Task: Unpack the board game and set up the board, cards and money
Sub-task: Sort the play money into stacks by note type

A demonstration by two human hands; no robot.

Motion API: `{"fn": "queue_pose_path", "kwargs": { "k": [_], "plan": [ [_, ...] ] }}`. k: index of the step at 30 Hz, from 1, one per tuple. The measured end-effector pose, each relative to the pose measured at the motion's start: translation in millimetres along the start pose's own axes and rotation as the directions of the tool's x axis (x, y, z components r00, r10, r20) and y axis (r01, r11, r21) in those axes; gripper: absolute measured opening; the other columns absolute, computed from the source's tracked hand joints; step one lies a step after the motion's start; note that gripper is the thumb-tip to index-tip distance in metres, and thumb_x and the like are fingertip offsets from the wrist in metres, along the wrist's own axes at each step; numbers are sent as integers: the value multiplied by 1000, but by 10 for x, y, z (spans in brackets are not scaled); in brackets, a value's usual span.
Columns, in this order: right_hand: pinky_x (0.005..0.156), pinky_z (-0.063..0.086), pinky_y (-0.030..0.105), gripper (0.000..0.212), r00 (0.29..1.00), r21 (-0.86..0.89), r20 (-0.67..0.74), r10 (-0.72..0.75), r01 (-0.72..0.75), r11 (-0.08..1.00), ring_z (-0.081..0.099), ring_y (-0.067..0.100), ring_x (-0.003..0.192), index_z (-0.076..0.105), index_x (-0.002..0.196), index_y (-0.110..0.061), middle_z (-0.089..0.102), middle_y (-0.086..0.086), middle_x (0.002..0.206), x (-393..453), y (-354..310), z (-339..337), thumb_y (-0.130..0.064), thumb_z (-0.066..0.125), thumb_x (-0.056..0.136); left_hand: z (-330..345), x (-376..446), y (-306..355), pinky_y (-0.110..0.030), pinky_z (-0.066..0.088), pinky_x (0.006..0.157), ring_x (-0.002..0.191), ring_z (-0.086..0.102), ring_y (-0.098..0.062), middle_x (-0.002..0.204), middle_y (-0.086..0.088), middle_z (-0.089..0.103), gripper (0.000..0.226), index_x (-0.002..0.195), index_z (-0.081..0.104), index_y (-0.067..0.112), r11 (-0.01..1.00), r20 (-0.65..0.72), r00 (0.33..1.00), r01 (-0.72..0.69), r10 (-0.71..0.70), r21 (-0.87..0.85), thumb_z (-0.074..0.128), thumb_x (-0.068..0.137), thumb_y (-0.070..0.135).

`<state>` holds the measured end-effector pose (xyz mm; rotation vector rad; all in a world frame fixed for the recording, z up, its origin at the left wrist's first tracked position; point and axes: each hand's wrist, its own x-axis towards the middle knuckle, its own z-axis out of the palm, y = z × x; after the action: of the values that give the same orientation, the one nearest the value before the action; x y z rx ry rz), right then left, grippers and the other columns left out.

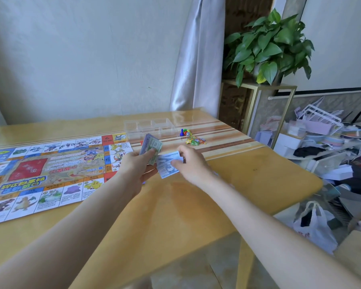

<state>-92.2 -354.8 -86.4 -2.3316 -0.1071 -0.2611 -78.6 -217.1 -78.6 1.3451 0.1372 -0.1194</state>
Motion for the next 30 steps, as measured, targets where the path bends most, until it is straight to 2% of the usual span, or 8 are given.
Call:
{"fn": "queue_pose_path", "kwargs": {
  "k": [3,5,7,13,18,23,27,30],
  "plan": [
    [53,34,23,3,995,-176,45,-89,95,980,43,20,71,50,97,-13,43,-3,74,-48,-48,95,-12,49,94,-36,16,-7,-23,50,70,77,58,-17,83,-6,63,11,89,58,8,999,-28,999,-32,32,26,53,94,16],
    [60,34,32,16,986,-348,101,-131,159,924,50,26,79,49,111,-10,52,5,87,-88,-39,113,-11,45,96,-56,28,-29,-24,47,75,85,58,-18,87,-6,67,11,92,59,10,998,-18,999,-37,38,55,52,95,18],
    [63,33,31,15,971,-458,154,-185,236,857,54,30,91,52,107,-6,56,11,98,-119,-25,114,-11,41,97,-52,12,-57,-25,48,78,84,60,-17,93,-8,67,12,101,58,9,999,-8,1000,-20,20,46,52,95,18],
    [76,35,34,25,947,-535,291,-135,279,797,42,28,112,48,114,-3,41,13,117,-134,-30,125,-21,37,100,-24,-36,-86,-26,47,76,81,61,-15,88,-5,68,8,91,58,14,998,-7,1000,-16,16,56,52,95,18],
    [94,37,42,29,938,-589,346,-35,246,770,33,31,122,38,123,-3,40,17,125,-127,-56,188,-14,36,97,-17,-94,-105,-28,51,77,75,61,-16,85,-9,64,12,104,55,5,1000,29,999,20,-20,21,52,95,12],
    [76,40,32,30,962,-424,272,-4,124,897,50,29,105,49,119,-1,49,15,115,-16,-63,70,2,37,91,19,-109,-60,-25,55,67,73,63,-17,85,-9,66,17,109,55,3,999,63,998,23,-21,-28,53,94,12],
    [60,45,25,22,991,50,51,124,-127,991,50,15,60,57,102,-11,56,4,86,141,0,-391,3,54,86,99,-116,-26,-33,54,78,82,64,-22,90,-12,66,18,111,53,3,998,143,990,12,-3,-60,51,95,11],
    [56,48,23,20,958,225,165,236,-269,936,50,15,56,57,101,-5,58,10,80,96,99,-706,9,55,86,173,-154,-42,-30,57,73,83,66,-24,93,-12,67,18,110,53,3,999,231,972,40,-31,-36,52,94,11]
  ]
}}
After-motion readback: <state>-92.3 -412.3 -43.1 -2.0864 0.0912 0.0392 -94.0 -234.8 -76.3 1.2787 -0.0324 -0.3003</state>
